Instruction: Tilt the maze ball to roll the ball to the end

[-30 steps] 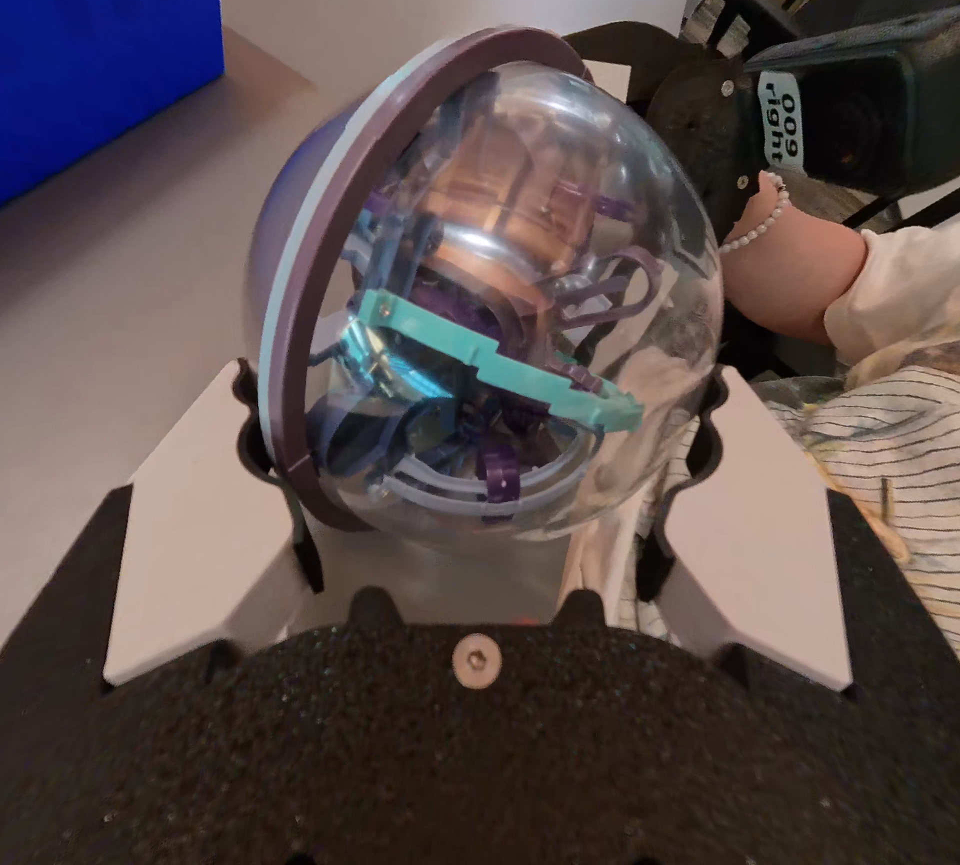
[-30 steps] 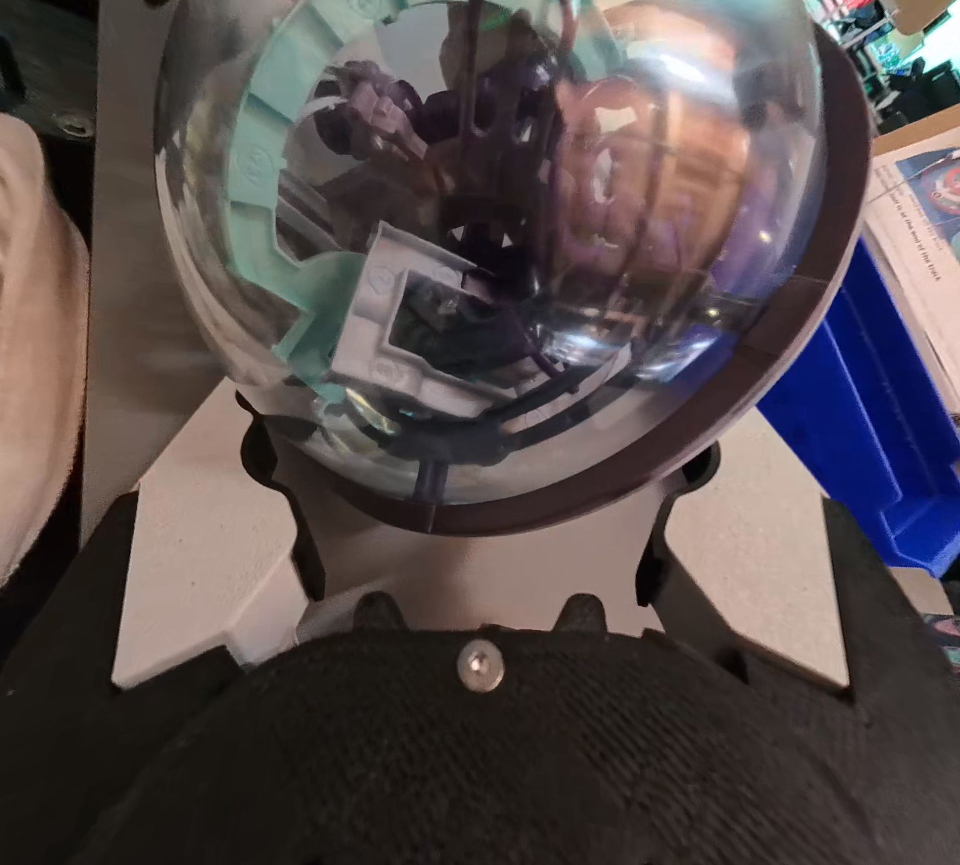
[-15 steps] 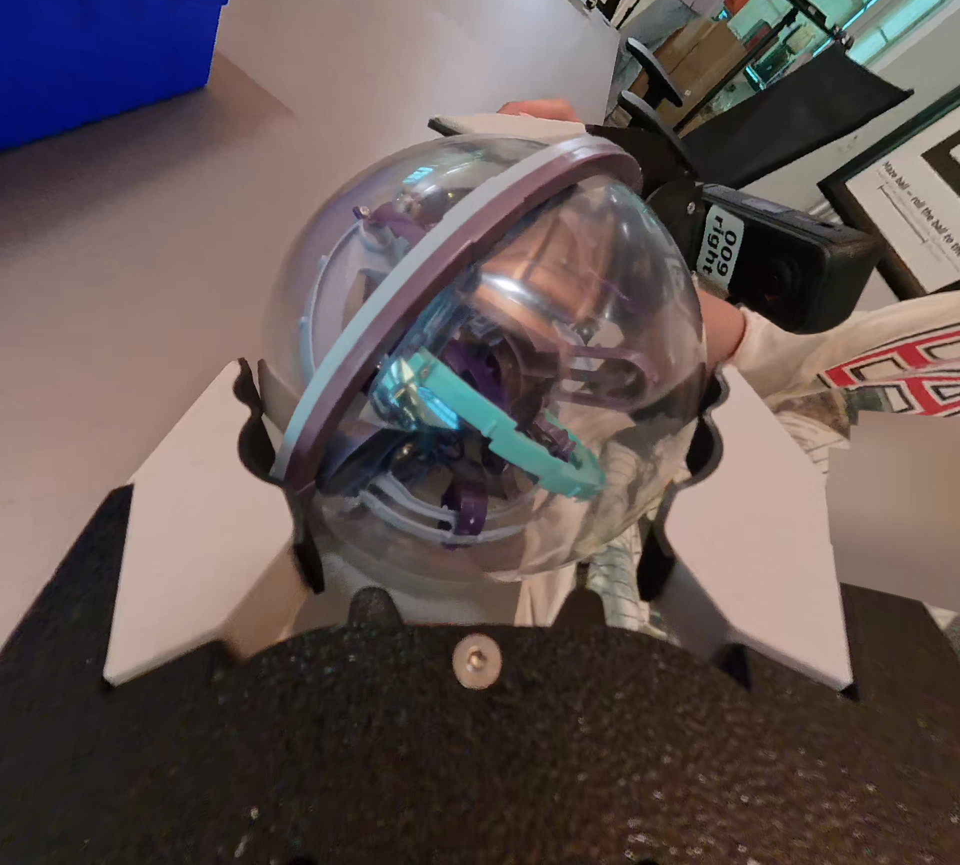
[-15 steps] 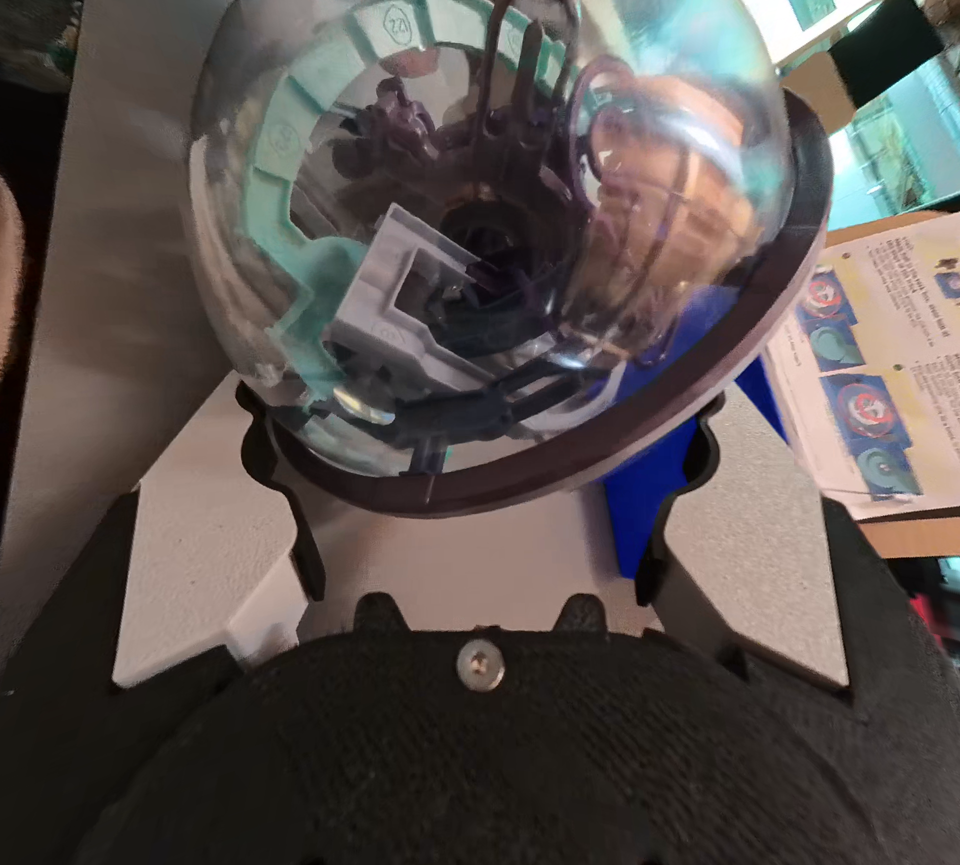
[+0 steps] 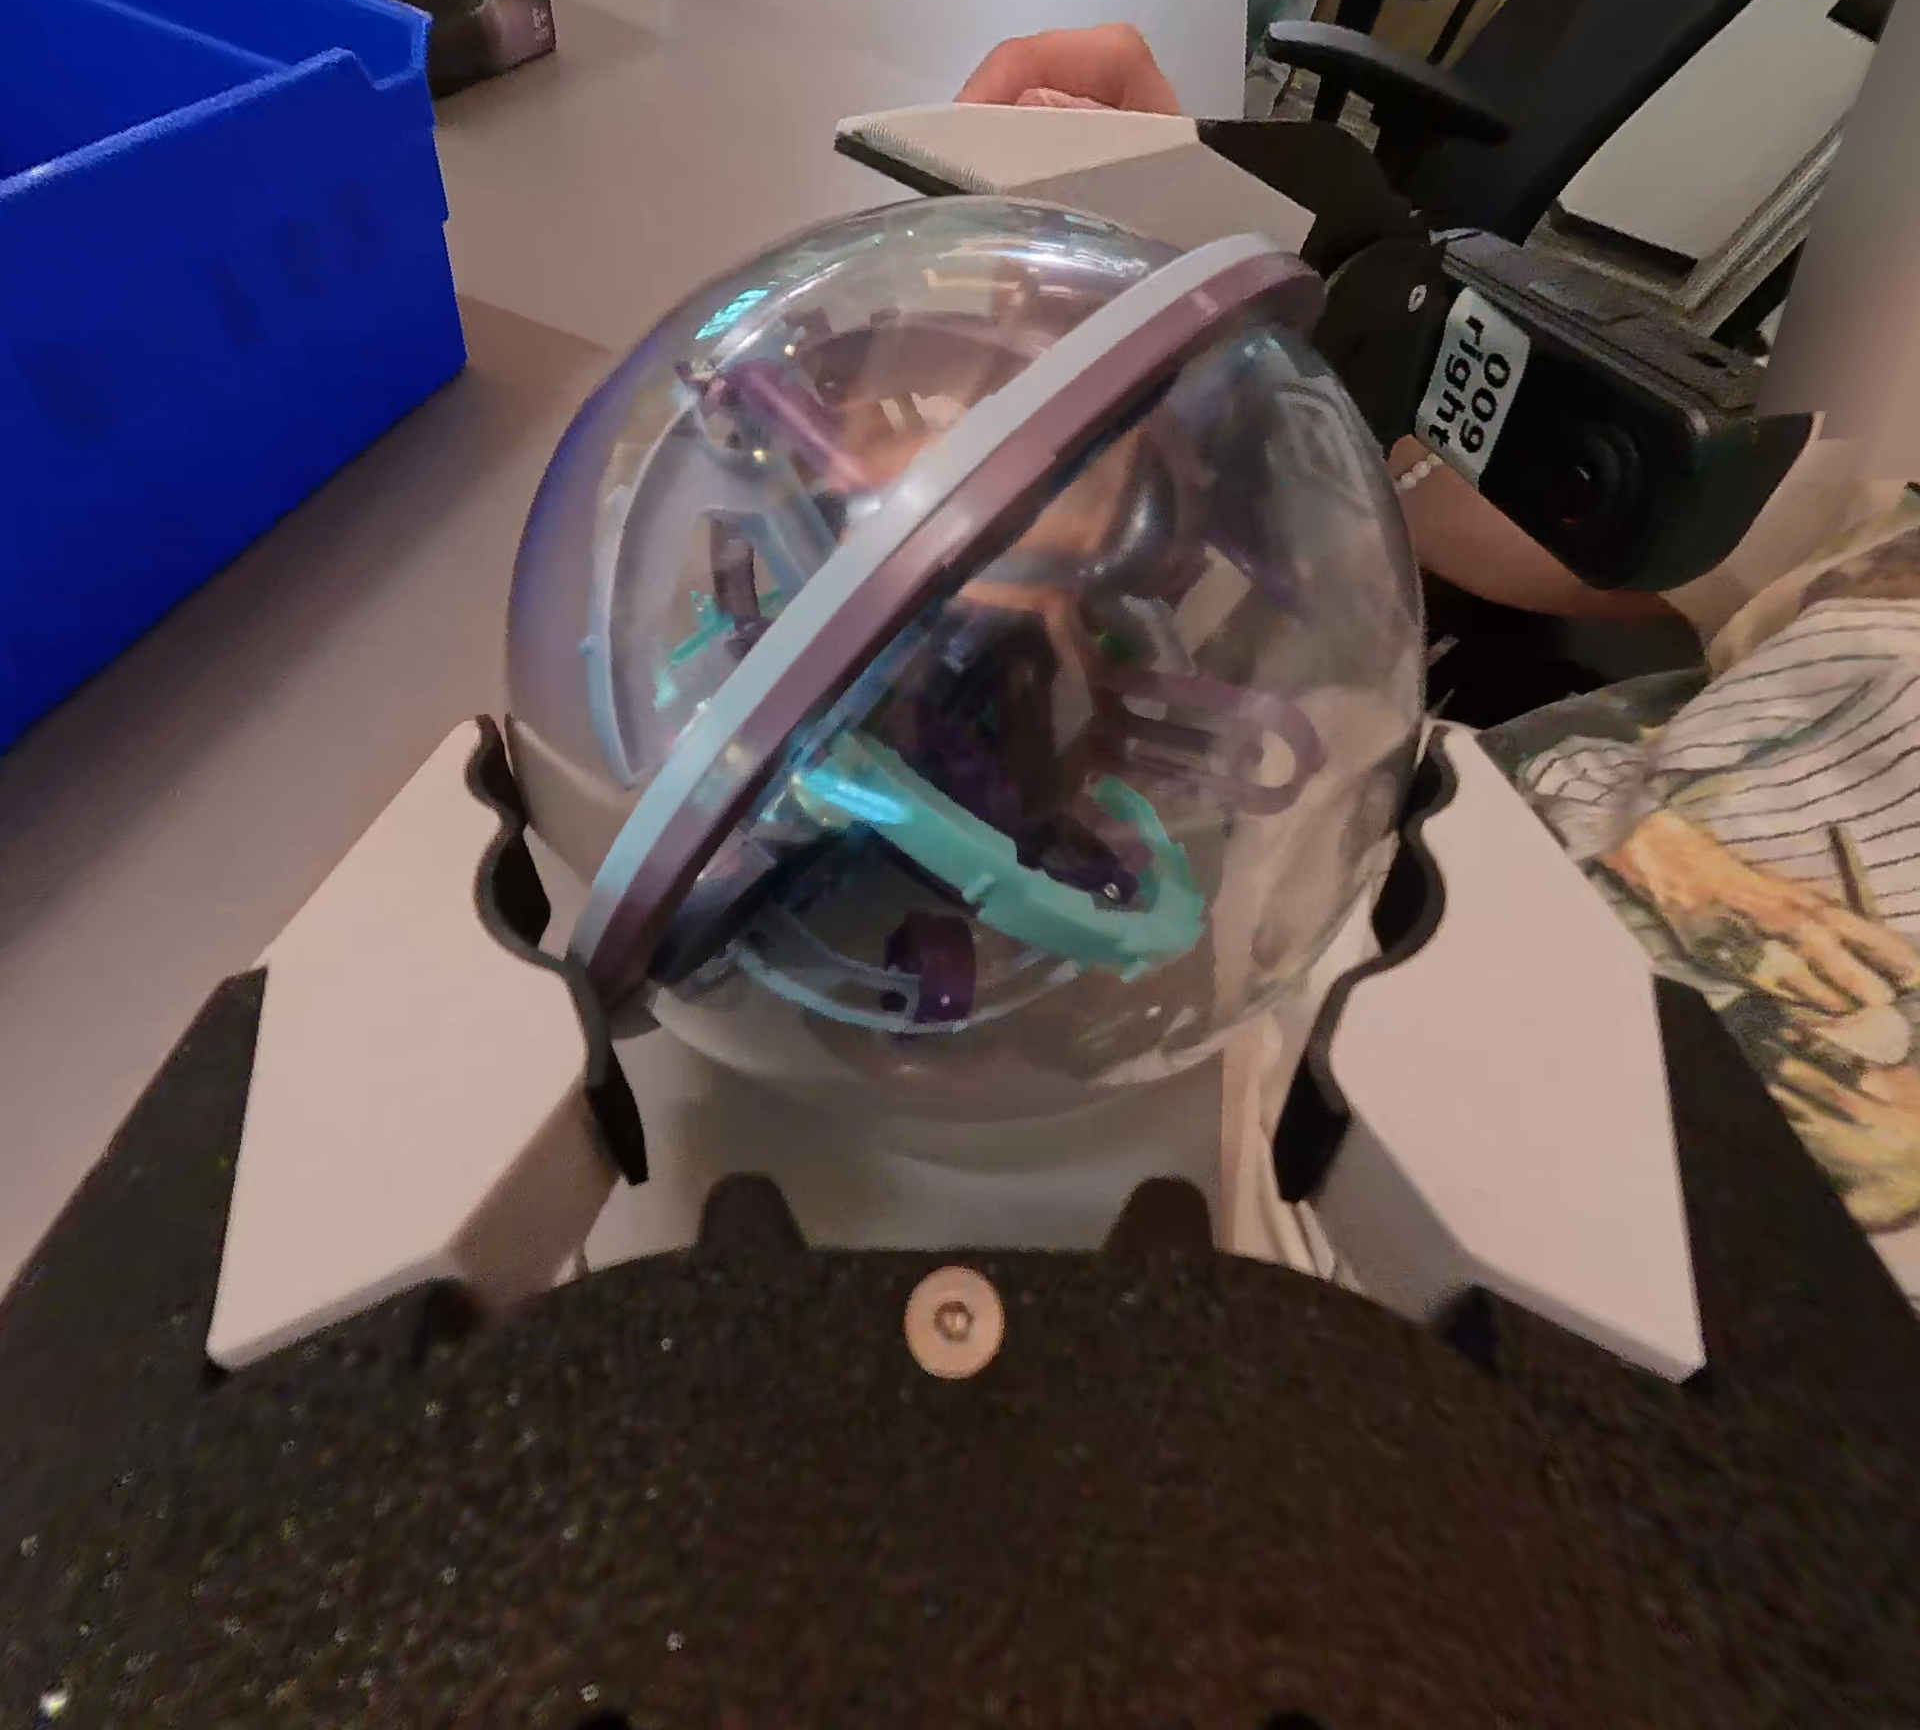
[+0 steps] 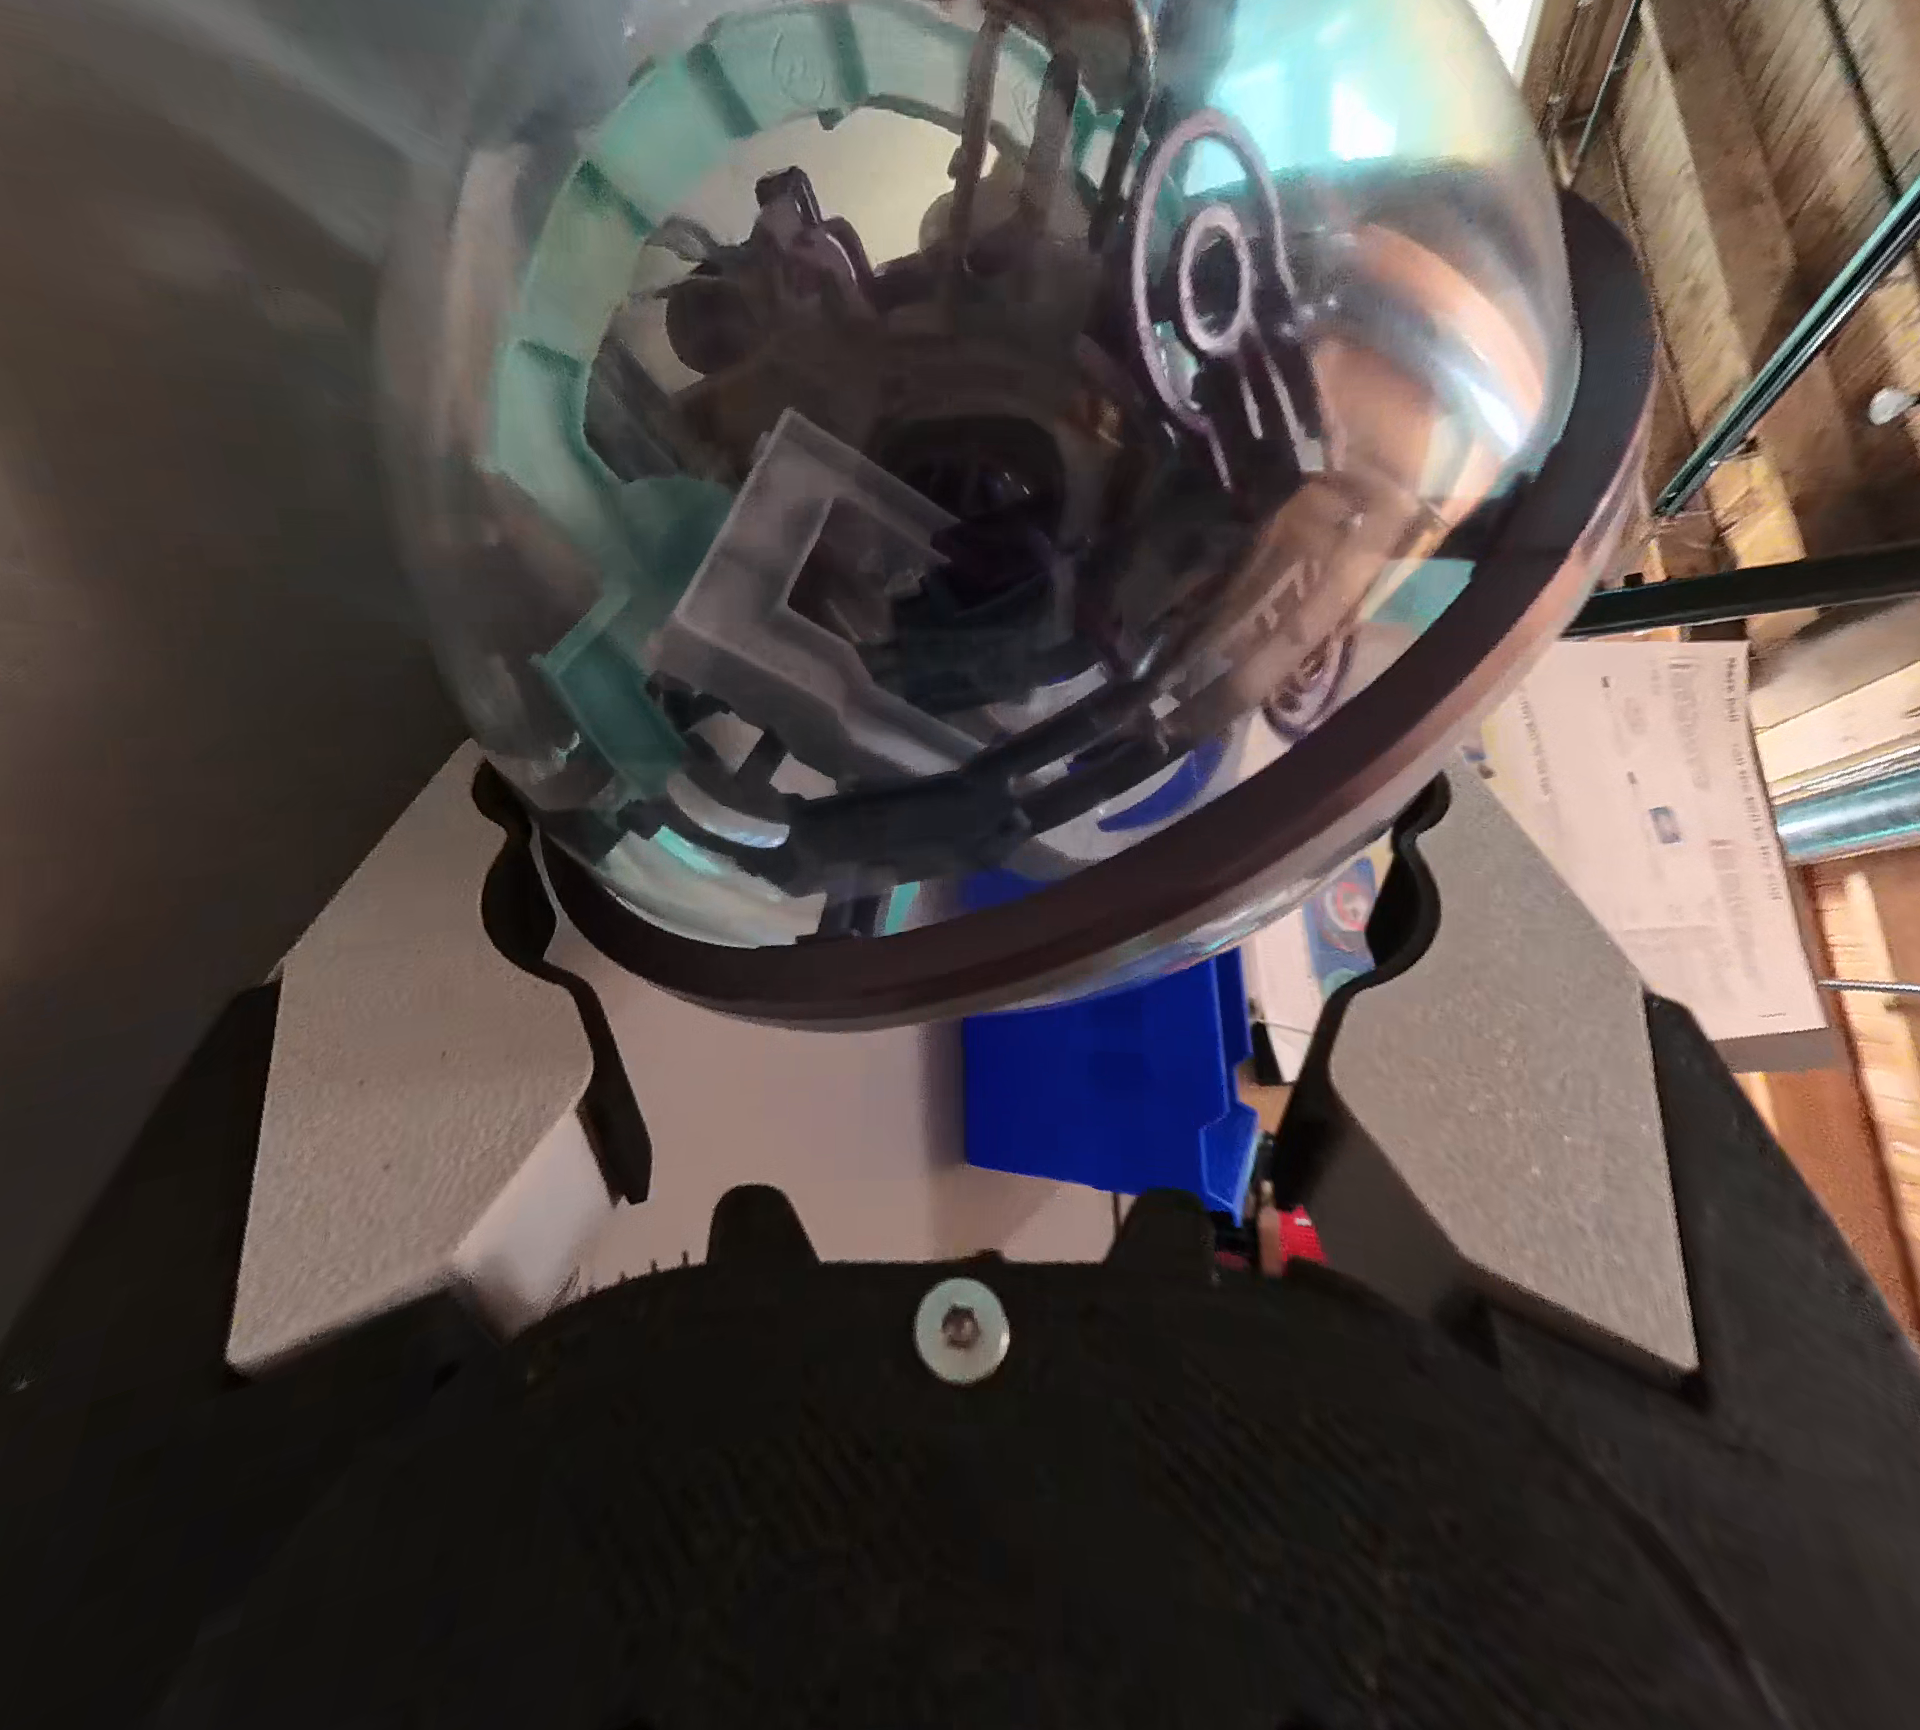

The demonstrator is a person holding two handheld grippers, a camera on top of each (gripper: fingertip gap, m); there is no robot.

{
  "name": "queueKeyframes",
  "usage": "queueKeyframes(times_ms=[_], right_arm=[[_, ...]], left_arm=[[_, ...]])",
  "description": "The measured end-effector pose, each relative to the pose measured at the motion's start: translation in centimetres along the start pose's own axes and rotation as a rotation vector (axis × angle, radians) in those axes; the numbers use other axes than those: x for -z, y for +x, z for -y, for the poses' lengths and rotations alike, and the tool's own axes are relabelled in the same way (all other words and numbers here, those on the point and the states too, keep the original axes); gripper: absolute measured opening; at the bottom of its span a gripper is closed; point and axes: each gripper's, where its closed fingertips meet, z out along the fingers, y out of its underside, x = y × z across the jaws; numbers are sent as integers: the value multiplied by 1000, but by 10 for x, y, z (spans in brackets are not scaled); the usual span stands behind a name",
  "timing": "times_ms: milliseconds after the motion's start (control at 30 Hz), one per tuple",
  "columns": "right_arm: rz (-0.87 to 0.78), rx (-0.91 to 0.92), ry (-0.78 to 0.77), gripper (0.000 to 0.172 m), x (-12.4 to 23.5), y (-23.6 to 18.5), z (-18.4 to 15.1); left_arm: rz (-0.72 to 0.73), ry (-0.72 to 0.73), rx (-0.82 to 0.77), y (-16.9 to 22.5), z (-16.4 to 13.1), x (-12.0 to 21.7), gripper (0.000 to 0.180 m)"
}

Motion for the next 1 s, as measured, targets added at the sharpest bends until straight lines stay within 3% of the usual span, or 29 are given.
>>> queueKeyframes(times_ms=[200,267,400,500,633,733,900,1000], right_arm=[[4,58,35,157,5,-2,10],[47,-51,118,157,9,-5,25],[150,-447,363,157,22,3,65],[178,-597,356,157,20,9,65],[164,-589,306,157,23,6,62],[146,-439,327,157,30,-2,71],[75,-218,295,156,33,-11,73],[59,-260,359,156,38,-8,83]], left_arm=[[1,13,-75,5,-6,1,158],[5,23,-91,6,-7,2,158],[29,-19,-106,7,-16,0,157],[39,-57,-97,8,-24,-4,156],[1,41,31,14,-10,-2,151],[-63,103,150,20,2,0,150],[-15,23,-7,26,-7,-5,158],[24,-10,-116,27,-13,-8,157]])
